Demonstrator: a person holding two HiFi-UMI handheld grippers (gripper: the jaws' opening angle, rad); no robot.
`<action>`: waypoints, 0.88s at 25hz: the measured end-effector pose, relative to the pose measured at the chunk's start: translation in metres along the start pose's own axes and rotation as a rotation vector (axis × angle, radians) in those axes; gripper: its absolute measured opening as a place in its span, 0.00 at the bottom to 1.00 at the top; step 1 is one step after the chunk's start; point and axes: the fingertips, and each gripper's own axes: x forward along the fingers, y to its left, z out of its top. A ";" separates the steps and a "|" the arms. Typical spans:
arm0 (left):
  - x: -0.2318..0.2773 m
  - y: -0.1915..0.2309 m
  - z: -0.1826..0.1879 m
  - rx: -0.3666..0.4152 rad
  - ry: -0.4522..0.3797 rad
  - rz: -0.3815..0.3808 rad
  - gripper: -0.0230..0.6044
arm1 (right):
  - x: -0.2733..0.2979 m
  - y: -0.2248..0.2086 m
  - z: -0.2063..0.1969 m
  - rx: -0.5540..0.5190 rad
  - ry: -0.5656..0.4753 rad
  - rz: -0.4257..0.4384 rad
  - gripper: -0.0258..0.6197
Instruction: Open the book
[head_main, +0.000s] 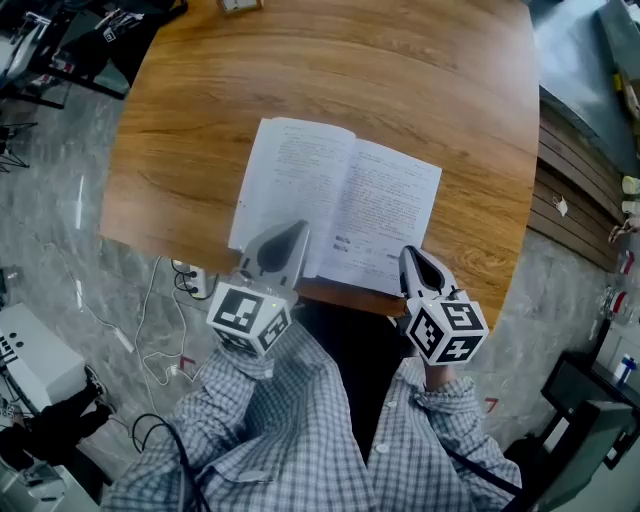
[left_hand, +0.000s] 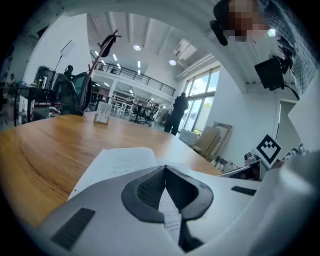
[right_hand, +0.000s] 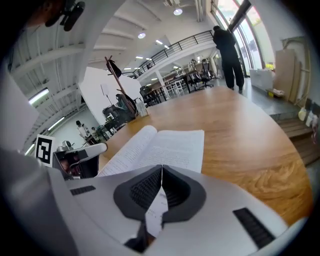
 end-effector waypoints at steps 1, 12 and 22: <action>0.000 -0.003 0.005 -0.018 -0.013 -0.011 0.05 | -0.004 0.000 0.009 -0.018 -0.027 -0.008 0.07; -0.003 -0.033 0.086 0.112 -0.137 -0.058 0.05 | -0.050 0.013 0.094 -0.152 -0.237 -0.037 0.07; -0.013 -0.093 0.172 0.311 -0.275 -0.166 0.05 | -0.104 0.034 0.181 -0.231 -0.462 -0.046 0.07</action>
